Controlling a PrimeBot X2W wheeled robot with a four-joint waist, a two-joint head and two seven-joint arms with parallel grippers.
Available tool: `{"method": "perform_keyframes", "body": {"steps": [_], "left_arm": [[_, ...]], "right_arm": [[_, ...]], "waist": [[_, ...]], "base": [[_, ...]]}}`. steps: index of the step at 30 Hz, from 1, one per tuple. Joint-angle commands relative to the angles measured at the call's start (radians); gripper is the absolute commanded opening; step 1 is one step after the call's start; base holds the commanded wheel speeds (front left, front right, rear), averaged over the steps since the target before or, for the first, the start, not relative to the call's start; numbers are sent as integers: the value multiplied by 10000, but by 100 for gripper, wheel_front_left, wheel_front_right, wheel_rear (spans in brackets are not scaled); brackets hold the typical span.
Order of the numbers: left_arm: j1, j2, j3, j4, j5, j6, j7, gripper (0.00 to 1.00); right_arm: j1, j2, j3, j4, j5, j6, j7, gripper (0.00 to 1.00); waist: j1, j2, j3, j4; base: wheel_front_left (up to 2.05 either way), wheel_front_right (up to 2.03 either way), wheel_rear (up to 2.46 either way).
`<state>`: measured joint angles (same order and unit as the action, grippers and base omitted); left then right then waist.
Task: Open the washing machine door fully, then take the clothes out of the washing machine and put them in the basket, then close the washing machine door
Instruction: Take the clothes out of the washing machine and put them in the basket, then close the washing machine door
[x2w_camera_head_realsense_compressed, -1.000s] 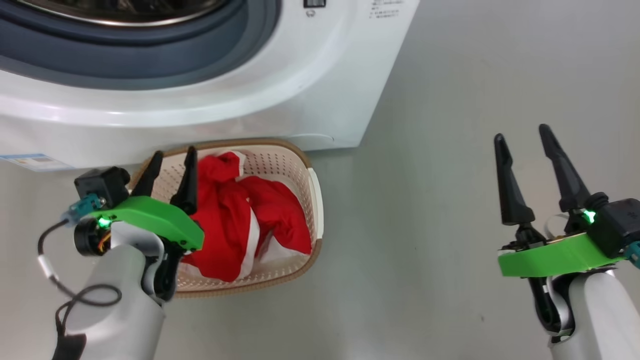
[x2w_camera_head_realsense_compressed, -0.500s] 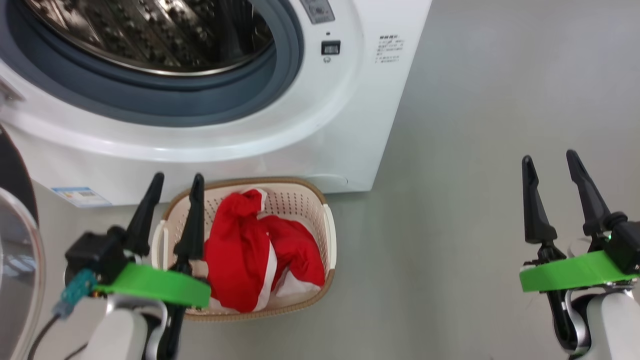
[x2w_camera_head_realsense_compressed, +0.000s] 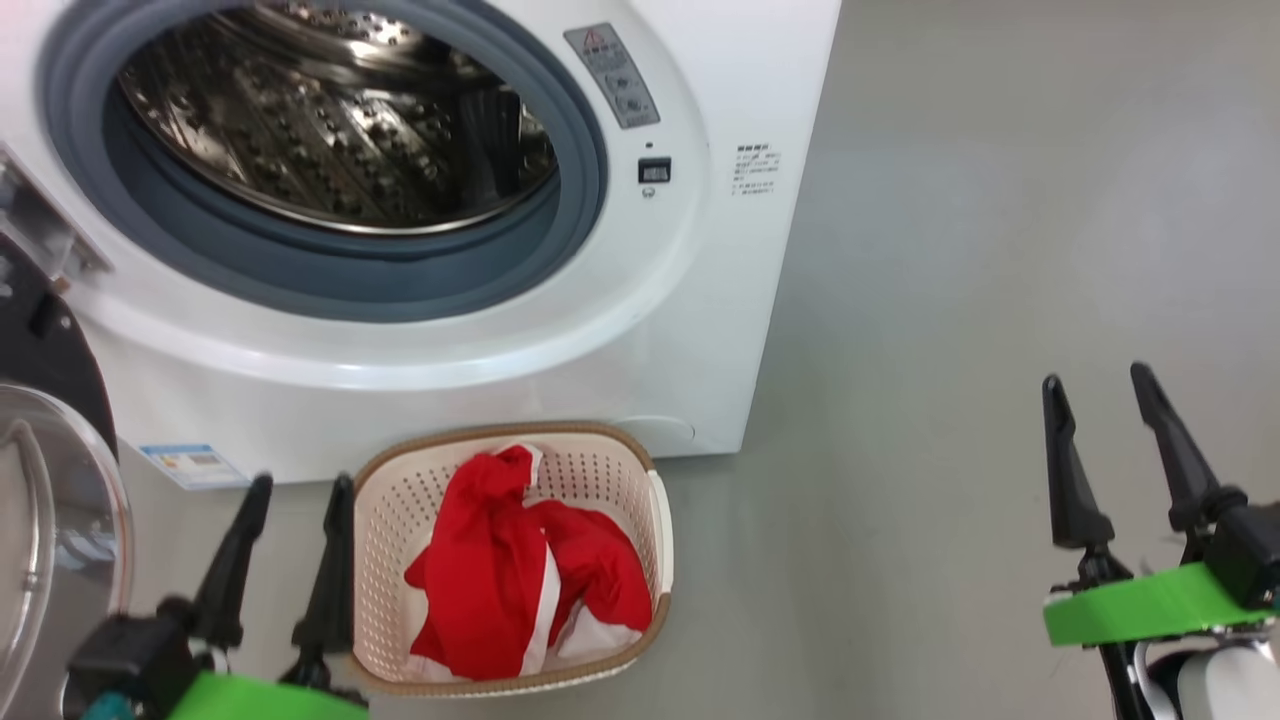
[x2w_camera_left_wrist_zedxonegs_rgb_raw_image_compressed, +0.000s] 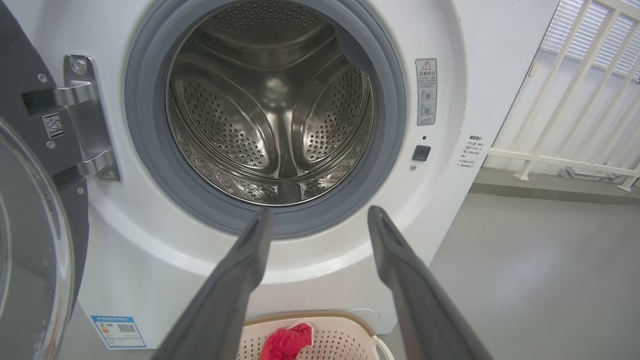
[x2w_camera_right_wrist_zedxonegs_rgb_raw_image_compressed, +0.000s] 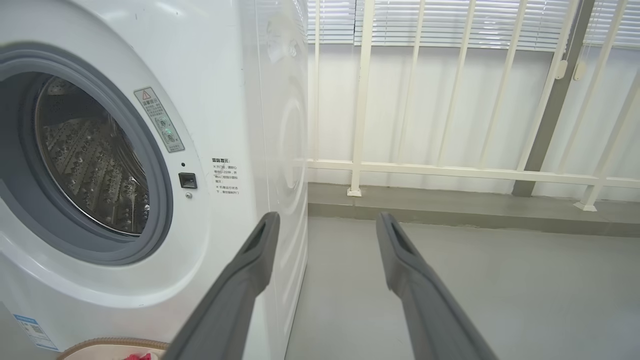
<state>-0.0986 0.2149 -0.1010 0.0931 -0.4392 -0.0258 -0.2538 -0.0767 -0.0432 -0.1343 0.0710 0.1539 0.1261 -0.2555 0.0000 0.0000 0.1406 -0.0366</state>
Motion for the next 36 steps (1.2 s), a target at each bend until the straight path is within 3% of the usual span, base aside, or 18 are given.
{"method": "perform_keyframes", "body": {"steps": [1,18,36], "left_arm": [[72,284,393,-348,52,25,-25,100],[2249,810,792,-1279,114,548,253,100],[2551,979,630,-1604,273,741,378,100]], "right_arm": [[61,-70,242,-289,-98,46,-63,100],[1532,-70,230,-773,-168,46,-63,100],[1851,-70,190,-932,-123,46,-63,100]], "waist": [[0,0,-343,-37],[0,0,-1653,-60],[0,0,-1883,-42]], "base": [[0,0,0],[0,0,0],[-20,20,0]]}}
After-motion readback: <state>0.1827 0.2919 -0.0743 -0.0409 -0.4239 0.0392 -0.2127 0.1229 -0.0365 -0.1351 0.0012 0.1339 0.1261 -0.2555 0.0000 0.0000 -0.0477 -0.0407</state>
